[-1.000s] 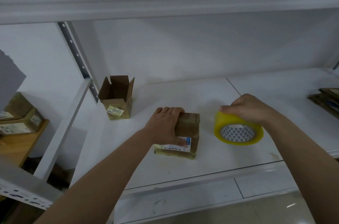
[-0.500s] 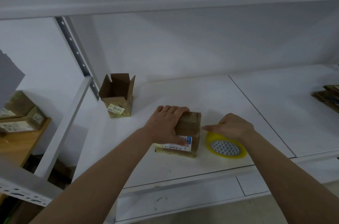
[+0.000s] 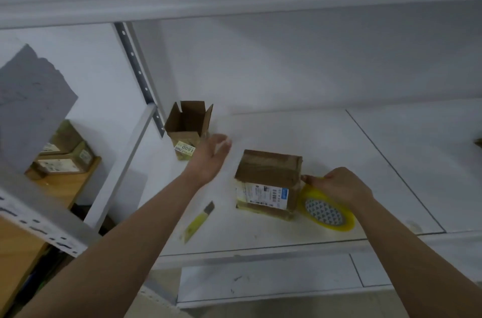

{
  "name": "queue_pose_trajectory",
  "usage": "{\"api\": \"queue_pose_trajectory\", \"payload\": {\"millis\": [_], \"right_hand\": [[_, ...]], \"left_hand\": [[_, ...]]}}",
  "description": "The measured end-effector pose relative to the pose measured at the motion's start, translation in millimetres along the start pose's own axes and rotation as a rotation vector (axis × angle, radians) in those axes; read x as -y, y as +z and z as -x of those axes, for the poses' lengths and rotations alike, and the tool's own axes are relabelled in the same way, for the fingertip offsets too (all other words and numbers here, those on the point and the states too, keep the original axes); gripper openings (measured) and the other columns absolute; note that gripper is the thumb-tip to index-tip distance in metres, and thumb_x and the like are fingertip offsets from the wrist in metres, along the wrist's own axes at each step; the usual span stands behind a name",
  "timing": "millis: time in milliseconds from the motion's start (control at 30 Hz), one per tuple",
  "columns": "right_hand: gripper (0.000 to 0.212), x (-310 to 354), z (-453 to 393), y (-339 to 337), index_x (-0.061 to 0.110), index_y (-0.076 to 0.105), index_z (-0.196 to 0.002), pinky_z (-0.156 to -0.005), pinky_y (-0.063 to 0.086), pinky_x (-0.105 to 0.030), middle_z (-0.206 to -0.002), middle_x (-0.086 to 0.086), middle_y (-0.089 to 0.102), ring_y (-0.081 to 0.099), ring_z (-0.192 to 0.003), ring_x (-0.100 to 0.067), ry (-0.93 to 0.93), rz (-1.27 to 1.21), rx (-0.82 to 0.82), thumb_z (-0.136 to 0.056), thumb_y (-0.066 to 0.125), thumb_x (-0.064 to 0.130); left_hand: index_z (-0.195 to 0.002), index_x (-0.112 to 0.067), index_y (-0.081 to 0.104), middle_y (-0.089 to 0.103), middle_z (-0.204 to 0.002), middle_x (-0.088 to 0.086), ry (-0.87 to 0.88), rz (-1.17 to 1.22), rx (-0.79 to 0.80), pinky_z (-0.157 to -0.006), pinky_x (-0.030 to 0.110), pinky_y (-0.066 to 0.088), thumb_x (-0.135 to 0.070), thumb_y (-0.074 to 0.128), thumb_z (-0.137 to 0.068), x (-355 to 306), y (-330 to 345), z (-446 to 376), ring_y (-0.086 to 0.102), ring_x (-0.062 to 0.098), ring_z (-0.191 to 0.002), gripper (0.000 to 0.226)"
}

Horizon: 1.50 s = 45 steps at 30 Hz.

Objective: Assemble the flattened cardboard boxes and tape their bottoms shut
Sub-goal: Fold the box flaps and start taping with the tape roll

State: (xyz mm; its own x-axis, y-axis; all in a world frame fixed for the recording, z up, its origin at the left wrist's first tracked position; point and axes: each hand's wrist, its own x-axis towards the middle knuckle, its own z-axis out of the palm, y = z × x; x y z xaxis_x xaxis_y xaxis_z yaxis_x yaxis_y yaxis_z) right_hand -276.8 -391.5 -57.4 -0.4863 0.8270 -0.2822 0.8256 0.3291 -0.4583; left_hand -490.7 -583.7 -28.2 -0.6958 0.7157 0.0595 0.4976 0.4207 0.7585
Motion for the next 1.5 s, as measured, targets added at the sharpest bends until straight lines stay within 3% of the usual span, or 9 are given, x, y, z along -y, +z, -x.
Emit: {"api": "queue_pose_trajectory", "payload": {"millis": [133, 267, 533, 733, 867, 1000, 1200, 1333, 1500], "right_hand": [[0.066, 0.1, -4.5, 2.1, 0.013, 0.069, -0.069, -0.076, 0.057, -0.038, -0.067, -0.005, 0.069, 0.068, -0.064, -0.024, -0.013, -0.019, -0.009, -0.071, 0.059, 0.078], [0.068, 2.5, -9.0, 2.1, 0.012, 0.070, -0.068, -0.077, 0.058, -0.041, -0.066, -0.007, 0.069, 0.068, -0.064, -0.025, -0.012, -0.034, -0.007, -0.070, 0.059, 0.079], [0.068, 3.8, -5.9, 5.4, 0.012, 0.069, -0.066, -0.075, 0.058, -0.039, -0.065, -0.007, 0.068, 0.067, -0.063, -0.024, -0.018, -0.054, -0.008, -0.072, 0.058, 0.078], [0.065, 2.5, -0.6, 4.5, 0.012, 0.065, -0.065, -0.071, 0.053, -0.034, -0.066, -0.006, 0.066, 0.066, -0.063, -0.022, -0.012, -0.062, 0.001, -0.075, 0.057, 0.076], [0.064, 0.6, -0.8, 4.0, 0.014, 0.061, -0.062, -0.075, 0.053, -0.036, -0.066, -0.005, 0.066, 0.066, -0.065, -0.023, -0.016, -0.081, 0.008, -0.079, 0.053, 0.076], [0.053, -1.5, -2.4, -0.3, 0.013, 0.059, -0.061, -0.072, 0.051, -0.034, -0.067, -0.007, 0.064, 0.066, -0.068, -0.025, -0.033, -0.177, 0.064, -0.086, 0.058, 0.060], [0.026, -7.3, -0.5, -10.3, 0.006, 0.071, -0.079, -0.067, 0.047, -0.031, -0.080, -0.011, 0.068, 0.066, -0.077, -0.026, -0.097, -0.291, 0.169, -0.087, 0.066, 0.031], [0.030, -14.0, -0.8, -14.7, 0.000, 0.073, -0.089, -0.072, 0.048, -0.032, -0.091, -0.019, 0.070, 0.064, -0.079, -0.024, -0.163, -0.299, 0.200, -0.088, 0.068, 0.029], [0.032, -23.3, -4.6, -18.7, 0.030, 0.067, -0.113, -0.101, 0.045, -0.039, -0.125, 0.005, 0.061, 0.058, -0.113, -0.017, -0.172, -0.065, 0.178, -0.087, 0.062, 0.049]], "left_hand": [[-0.124, -0.015, 0.055, 0.059, -0.125, 0.006, -0.306, -0.555, 0.206, -0.093, 0.034, 0.044, -0.058, 0.050, -0.092, 48.6, -25.3, 22.5, 0.055, 0.025, -0.115, 0.054], [-0.113, -0.013, 0.060, 0.061, -0.113, 0.004, -0.380, -0.848, 0.398, -0.082, 0.030, 0.048, -0.070, 0.055, -0.080, 60.7, -11.2, 52.9, 0.060, 0.022, -0.103, 0.066], [-0.120, -0.014, 0.063, 0.066, -0.115, 0.004, -0.187, -1.184, 0.335, -0.083, 0.031, 0.052, -0.012, 0.044, -0.101, 51.6, 33.6, 68.2, 0.065, 0.024, -0.106, 0.027], [-0.099, -0.006, 0.060, 0.064, -0.104, 0.014, -0.318, -0.641, 0.052, -0.074, 0.030, 0.045, -0.023, 0.042, -0.097, 51.8, 3.1, 39.8, 0.060, 0.029, -0.091, 0.025], [-0.095, -0.007, 0.059, 0.063, -0.088, 0.007, -0.126, -0.182, -0.169, -0.071, 0.029, 0.040, -0.024, 0.032, -0.104, -1.3, -10.6, 16.0, 0.057, 0.018, -0.078, 0.033], [-0.086, -0.013, 0.065, 0.061, -0.065, -0.005, 0.144, 0.059, 0.089, -0.062, 0.025, 0.047, -0.036, 0.039, -0.103, -77.8, 5.4, 8.2, 0.056, 0.008, -0.059, 0.039], [-0.080, -0.007, 0.064, 0.063, -0.063, 0.004, 0.065, 0.129, 0.487, -0.049, 0.017, 0.049, -0.037, 0.045, -0.101, -107.6, 58.0, -7.0, 0.055, 0.008, -0.045, 0.042], [-0.071, -0.008, 0.061, 0.056, -0.054, 0.001, 0.048, 0.108, 0.432, -0.045, 0.017, 0.041, -0.027, 0.044, -0.103, -87.8, 78.0, -12.4, 0.047, 0.007, -0.038, 0.041], [-0.068, -0.011, 0.059, 0.054, -0.051, -0.002, 0.108, 0.060, 0.415, -0.045, 0.017, 0.037, -0.028, 0.042, -0.103, -84.0, 83.1, -11.5, 0.045, 0.008, -0.041, 0.042]]}}
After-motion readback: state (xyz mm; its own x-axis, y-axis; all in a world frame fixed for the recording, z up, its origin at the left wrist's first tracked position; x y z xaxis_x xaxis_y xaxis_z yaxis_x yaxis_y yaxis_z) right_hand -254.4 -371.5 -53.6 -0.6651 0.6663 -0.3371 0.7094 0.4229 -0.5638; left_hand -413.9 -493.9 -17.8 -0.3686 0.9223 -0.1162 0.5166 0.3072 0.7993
